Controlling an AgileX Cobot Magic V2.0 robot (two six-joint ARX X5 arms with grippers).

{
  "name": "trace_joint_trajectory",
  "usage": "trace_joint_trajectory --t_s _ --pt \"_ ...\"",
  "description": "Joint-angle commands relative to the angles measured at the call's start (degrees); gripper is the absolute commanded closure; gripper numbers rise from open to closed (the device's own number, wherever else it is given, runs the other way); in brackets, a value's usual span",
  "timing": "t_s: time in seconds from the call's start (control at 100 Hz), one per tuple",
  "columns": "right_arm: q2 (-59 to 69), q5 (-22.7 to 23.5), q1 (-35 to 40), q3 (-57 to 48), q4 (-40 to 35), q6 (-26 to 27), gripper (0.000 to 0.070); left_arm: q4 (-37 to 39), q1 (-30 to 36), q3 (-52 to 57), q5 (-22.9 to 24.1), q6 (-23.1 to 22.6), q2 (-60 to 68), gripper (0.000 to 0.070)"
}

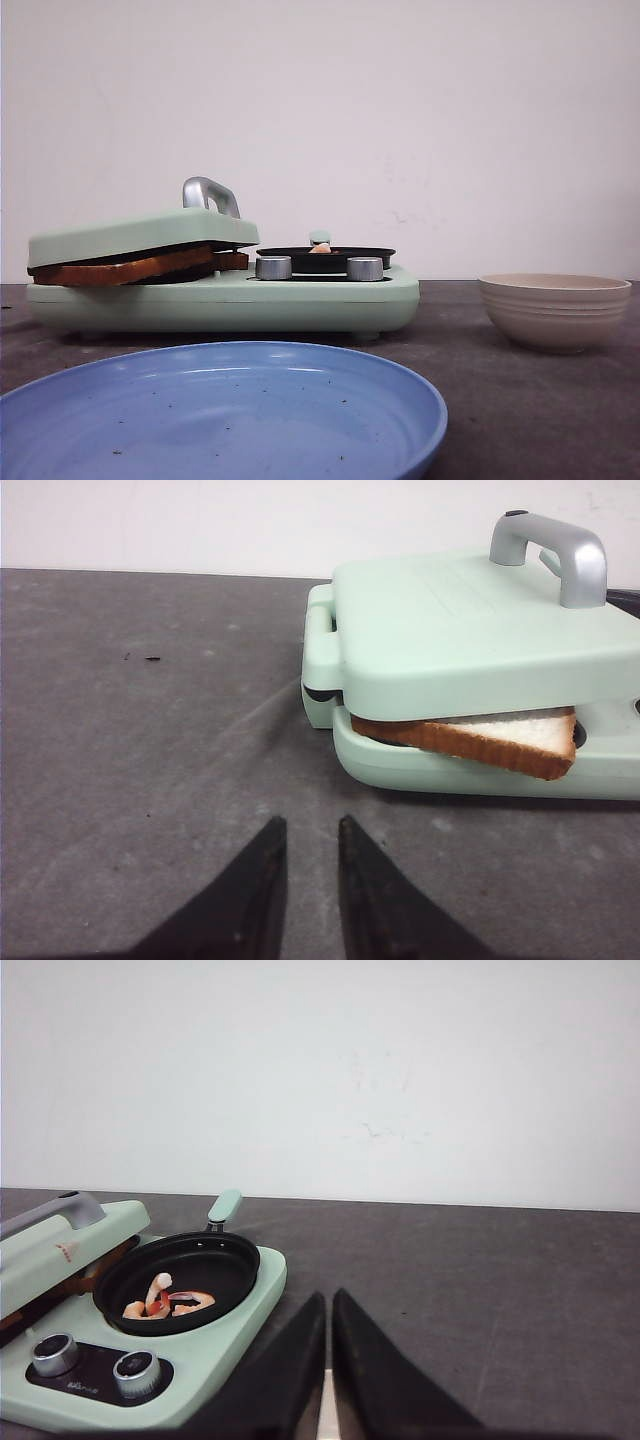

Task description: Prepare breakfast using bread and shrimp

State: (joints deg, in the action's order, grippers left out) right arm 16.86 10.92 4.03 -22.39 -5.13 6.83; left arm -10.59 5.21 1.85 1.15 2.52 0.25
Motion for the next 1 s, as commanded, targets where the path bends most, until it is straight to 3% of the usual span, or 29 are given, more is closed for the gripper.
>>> trace_joint_trajectory --t_s 0.0,0.14,0.35,0.54,0.72,0.86,0.99 --pt "-0.70 -2.34 -0.61 0.98 -1.44 -1.25 0.0694 -0.15 -0.07 -1.05 -0.02 0.48 -0.07 0.0700" --pt "-2.16 -8.50 -3.02 7.04 -1.11 -3.37 0.0695 -0.17 -0.07 -1.05 -0.02 0.48 -0.07 0.0700" --pt "-9.44 -11.21 -5.05 15.76 -1.20 -4.04 0.0695 -0.15 -0.07 -1.05 -0.02 0.48 -0.07 0.0700" --pt "-14.01 -10.58 -5.42 21.77 -1.27 -4.39 0.0695 -0.15 -0.04 -1.05 -0.02 0.48 -0.07 0.0700" --pt "-16.33 -9.44 -5.40 21.70 -5.31 -9.11 0.0695 -0.15 -0.07 -1.05 -0.02 0.48 -0.07 0.0700" --pt "-16.66 -9.33 -5.40 21.70 -5.35 -9.22 0.0695 -0.17 -0.04 -1.05 -0.02 0.48 -0.07 0.0700" --pt "-16.66 -3.10 -5.11 21.70 -4.13 -9.31 0.0695 -0.17 -0.07 -1.05 -0.02 0.48 -0.07 0.0700"
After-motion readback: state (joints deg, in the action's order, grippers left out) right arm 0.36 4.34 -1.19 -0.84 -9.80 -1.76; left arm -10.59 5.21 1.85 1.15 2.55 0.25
